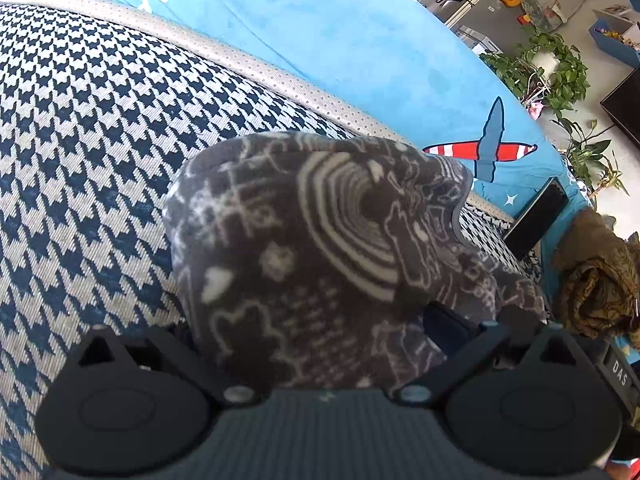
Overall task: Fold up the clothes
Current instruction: 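Hold the bundle with the left tool while the right tool approaches its end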
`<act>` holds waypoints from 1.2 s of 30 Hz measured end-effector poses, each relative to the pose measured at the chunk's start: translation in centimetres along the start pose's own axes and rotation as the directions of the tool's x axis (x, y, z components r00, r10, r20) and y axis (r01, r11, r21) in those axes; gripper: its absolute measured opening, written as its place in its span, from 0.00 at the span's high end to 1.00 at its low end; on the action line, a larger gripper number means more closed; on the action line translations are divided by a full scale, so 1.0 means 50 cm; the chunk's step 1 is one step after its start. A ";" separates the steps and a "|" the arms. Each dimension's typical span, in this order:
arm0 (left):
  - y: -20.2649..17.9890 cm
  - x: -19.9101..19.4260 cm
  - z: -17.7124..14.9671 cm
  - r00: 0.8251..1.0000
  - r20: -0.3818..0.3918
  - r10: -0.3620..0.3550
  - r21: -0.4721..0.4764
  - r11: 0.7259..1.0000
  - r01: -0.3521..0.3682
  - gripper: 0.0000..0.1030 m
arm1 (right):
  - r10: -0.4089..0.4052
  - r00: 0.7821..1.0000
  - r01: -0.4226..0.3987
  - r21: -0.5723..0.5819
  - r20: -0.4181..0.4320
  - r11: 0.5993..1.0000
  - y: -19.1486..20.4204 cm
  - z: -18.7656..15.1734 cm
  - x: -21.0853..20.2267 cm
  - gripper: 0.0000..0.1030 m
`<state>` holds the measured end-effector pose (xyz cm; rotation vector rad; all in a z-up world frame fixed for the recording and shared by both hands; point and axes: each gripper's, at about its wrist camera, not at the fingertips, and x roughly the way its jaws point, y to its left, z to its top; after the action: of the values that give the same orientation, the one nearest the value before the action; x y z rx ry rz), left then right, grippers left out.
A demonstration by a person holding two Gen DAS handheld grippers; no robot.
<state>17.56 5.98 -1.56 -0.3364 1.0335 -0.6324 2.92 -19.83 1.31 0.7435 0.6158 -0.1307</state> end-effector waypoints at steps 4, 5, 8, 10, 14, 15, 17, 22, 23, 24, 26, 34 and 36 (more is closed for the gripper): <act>0.004 -0.002 0.000 1.000 -0.007 -0.005 0.003 1.000 0.005 0.00 | -0.033 0.999 0.032 -0.055 -0.008 0.998 0.011 -0.002 0.002 0.08; 0.006 -0.003 0.001 1.000 -0.009 -0.010 -0.001 1.000 0.010 0.00 | -0.038 0.999 0.038 -0.065 -0.011 0.997 0.011 -0.002 0.000 0.11; 0.011 -0.002 0.003 1.000 -0.013 -0.016 -0.006 1.000 0.016 0.00 | -0.039 0.999 0.038 -0.058 -0.016 0.998 0.006 0.001 -0.004 0.13; 0.009 -0.001 0.002 1.000 -0.007 -0.007 0.006 1.000 0.007 0.00 | -0.041 0.999 0.040 -0.057 -0.017 0.998 0.003 0.001 -0.003 0.13; 0.005 0.005 0.002 1.000 0.018 0.003 0.025 1.000 -0.003 0.00 | -0.078 0.997 0.078 -0.103 0.001 0.992 0.018 -0.007 0.007 0.13; 0.001 0.007 0.003 1.000 0.024 0.011 0.029 1.000 -0.011 0.00 | -0.094 0.995 0.095 -0.114 0.013 0.989 0.026 -0.010 0.009 0.15; -0.011 0.010 0.003 0.999 0.040 0.024 0.060 0.998 -0.026 0.00 | -0.120 0.992 0.123 -0.131 0.032 0.984 0.039 -0.014 0.011 0.24; -0.030 -0.009 -0.009 0.995 0.080 0.051 0.120 0.991 -0.061 0.08 | -0.114 0.991 0.123 -0.134 0.072 0.983 0.056 -0.015 0.001 0.53; -0.035 -0.016 -0.012 0.994 0.092 0.059 0.137 0.988 -0.071 0.12 | -0.121 0.990 0.132 -0.150 0.078 0.980 0.060 -0.017 0.000 0.55; -0.042 -0.022 -0.014 0.992 0.105 0.067 0.155 0.984 -0.083 0.13 | -0.131 0.988 0.144 -0.170 0.087 0.975 0.066 -0.019 -0.001 0.57; -0.056 -0.035 -0.019 0.987 0.137 0.084 0.192 0.975 -0.109 0.18 | -0.141 0.984 0.160 -0.200 0.108 0.967 0.078 -0.023 -0.006 0.59; -0.074 -0.094 -0.025 0.962 0.243 0.127 0.248 0.950 -0.188 0.22 | -0.132 0.968 0.200 -0.336 0.214 0.920 0.151 -0.045 -0.031 0.64; -0.073 -0.109 -0.026 0.957 0.256 0.135 0.250 0.947 -0.201 0.22 | -0.131 0.965 0.208 -0.354 0.229 0.912 0.166 -0.049 -0.034 0.64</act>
<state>13.27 6.62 3.55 -0.0750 0.7254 -0.5562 3.05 -12.25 5.79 0.2981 0.4921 -0.2387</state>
